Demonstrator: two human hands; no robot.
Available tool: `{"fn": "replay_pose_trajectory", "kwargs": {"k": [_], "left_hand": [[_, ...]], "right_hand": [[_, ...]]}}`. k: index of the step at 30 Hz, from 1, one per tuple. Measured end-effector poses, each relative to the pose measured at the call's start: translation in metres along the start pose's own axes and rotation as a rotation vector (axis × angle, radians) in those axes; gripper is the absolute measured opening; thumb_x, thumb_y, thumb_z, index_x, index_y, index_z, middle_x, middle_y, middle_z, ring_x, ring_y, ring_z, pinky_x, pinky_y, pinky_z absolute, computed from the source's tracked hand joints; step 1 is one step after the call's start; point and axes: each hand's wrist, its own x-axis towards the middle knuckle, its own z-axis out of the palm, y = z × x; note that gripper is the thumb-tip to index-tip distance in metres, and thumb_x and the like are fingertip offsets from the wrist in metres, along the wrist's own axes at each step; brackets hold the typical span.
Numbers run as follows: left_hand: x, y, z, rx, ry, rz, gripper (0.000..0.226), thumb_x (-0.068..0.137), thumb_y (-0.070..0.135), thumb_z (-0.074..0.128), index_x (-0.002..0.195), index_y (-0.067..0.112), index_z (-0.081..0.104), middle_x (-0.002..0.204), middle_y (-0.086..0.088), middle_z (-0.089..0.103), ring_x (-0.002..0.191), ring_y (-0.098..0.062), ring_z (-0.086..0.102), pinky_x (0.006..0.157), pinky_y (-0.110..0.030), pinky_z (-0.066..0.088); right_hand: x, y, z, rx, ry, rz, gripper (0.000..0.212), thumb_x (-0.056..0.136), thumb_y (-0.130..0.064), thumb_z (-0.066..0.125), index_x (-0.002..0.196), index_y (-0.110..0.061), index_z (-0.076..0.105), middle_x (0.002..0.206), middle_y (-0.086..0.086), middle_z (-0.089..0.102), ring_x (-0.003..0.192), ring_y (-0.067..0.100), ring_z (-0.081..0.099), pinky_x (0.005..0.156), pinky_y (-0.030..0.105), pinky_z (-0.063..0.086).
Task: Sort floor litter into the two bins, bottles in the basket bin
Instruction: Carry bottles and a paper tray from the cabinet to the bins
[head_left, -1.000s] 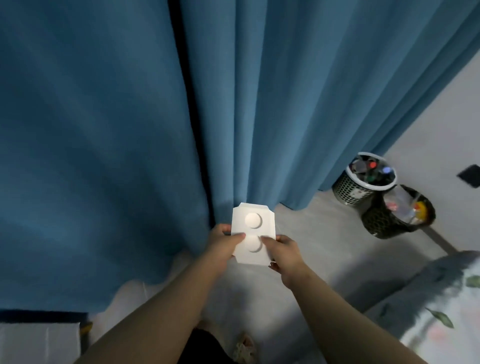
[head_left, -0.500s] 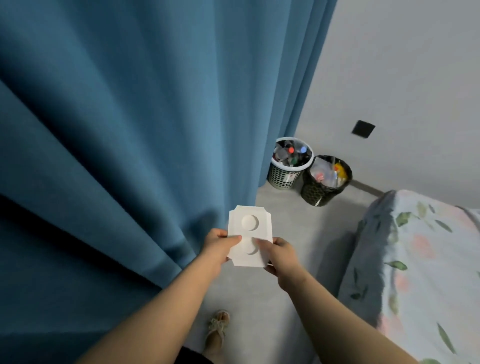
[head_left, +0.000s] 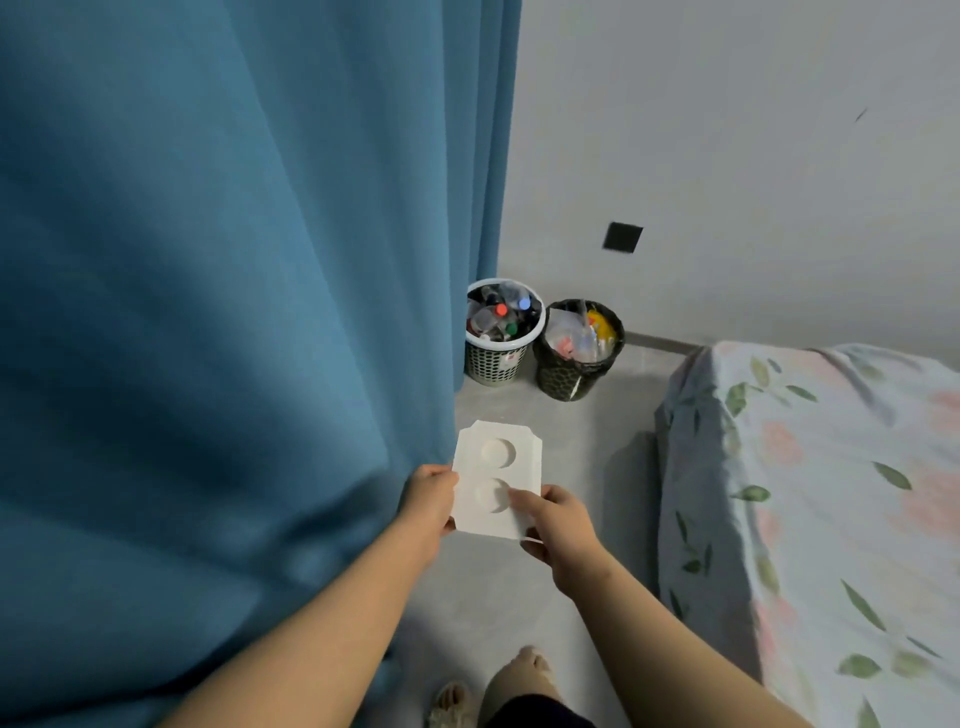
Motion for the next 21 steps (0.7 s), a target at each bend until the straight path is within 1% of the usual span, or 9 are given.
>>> {"fn": "replay_pose_trajectory", "kwargs": {"k": [3,7,9,12,14,15,17,19,21], "left_hand": [[0.012,0.016,0.011,0.003,-0.014,-0.010,0.018,0.091,0.005,0.042,0.104,0.009,0.053,0.098,-0.013,0.056,0.079,-0.025,0.053,0.058,-0.026,0.044],[0.035,0.049,0.033,-0.038,-0.038,-0.016,0.019,0.093,0.004,0.044,0.110,0.006,0.053,0.100,-0.014,0.057,0.069,-0.017,0.054,0.056,-0.027,0.047],[0.050,0.070,0.050,-0.048,-0.042,-0.019,0.014,0.093,0.003,0.046,0.105,0.008,0.051,0.100,-0.013,0.057,0.068,-0.016,0.054,0.058,-0.027,0.047],[0.075,0.101,0.083,-0.021,-0.040,-0.029,0.007,0.092,0.003,0.048,0.092,0.011,0.050,0.097,-0.012,0.056,0.069,-0.017,0.053,0.058,-0.026,0.047],[0.094,0.119,0.107,0.008,-0.028,-0.042,0.015,0.091,0.003,0.050,0.082,0.015,0.048,0.095,-0.011,0.054,0.065,-0.014,0.050,0.058,-0.027,0.047],[0.103,0.129,0.119,0.015,-0.022,-0.054,0.015,0.091,0.004,0.050,0.082,0.016,0.047,0.096,-0.011,0.053,0.063,-0.013,0.048,0.058,-0.027,0.047],[0.119,0.150,0.144,0.015,-0.007,-0.062,0.011,0.090,0.004,0.052,0.094,0.013,0.048,0.098,-0.011,0.052,0.064,-0.012,0.048,0.056,-0.027,0.046],[0.134,0.169,0.166,0.009,-0.011,-0.057,0.021,0.090,0.004,0.053,0.108,0.014,0.048,0.101,-0.010,0.053,0.066,-0.012,0.049,0.056,-0.026,0.045],[0.148,0.186,0.184,-0.014,-0.026,-0.047,0.027,0.089,0.004,0.054,0.112,0.015,0.048,0.099,-0.009,0.055,0.066,-0.012,0.050,0.058,-0.026,0.046]], "right_hand": [[0.017,-0.015,-0.004,0.036,0.016,0.008,0.012,0.086,-0.015,0.062,0.090,-0.011,0.052,0.090,0.008,0.059,0.076,0.019,0.057,0.061,0.025,0.044],[0.049,-0.047,-0.011,0.040,0.016,0.007,0.011,0.086,-0.016,0.061,0.090,-0.013,0.051,0.096,0.011,0.059,0.079,0.020,0.056,0.061,0.024,0.044],[0.070,-0.069,-0.019,0.044,0.017,-0.005,0.011,0.087,-0.015,0.061,0.093,-0.014,0.052,0.099,0.010,0.059,0.077,0.018,0.055,0.062,0.025,0.044],[0.106,-0.103,-0.038,0.052,0.023,-0.024,0.022,0.088,-0.013,0.059,0.107,-0.009,0.050,0.101,0.009,0.058,0.075,0.015,0.054,0.061,0.025,0.044],[0.130,-0.125,-0.052,0.053,0.025,-0.023,0.025,0.088,-0.011,0.058,0.111,-0.008,0.050,0.102,0.009,0.058,0.078,0.017,0.055,0.060,0.025,0.044],[0.142,-0.136,-0.059,0.053,0.025,-0.018,0.025,0.088,-0.011,0.058,0.112,-0.009,0.050,0.104,0.009,0.058,0.081,0.019,0.055,0.061,0.025,0.044],[0.167,-0.158,-0.074,0.058,0.022,-0.008,0.024,0.089,-0.012,0.056,0.113,-0.009,0.049,0.105,0.008,0.058,0.086,0.022,0.055,0.063,0.026,0.045],[0.191,-0.179,-0.087,0.065,0.021,-0.006,0.027,0.090,-0.011,0.056,0.116,-0.008,0.050,0.102,0.008,0.058,0.083,0.021,0.056,0.062,0.026,0.045],[0.212,-0.197,-0.098,0.069,0.017,-0.012,0.026,0.090,-0.010,0.056,0.116,-0.007,0.051,0.095,0.005,0.058,0.076,0.017,0.057,0.059,0.025,0.045]]}}
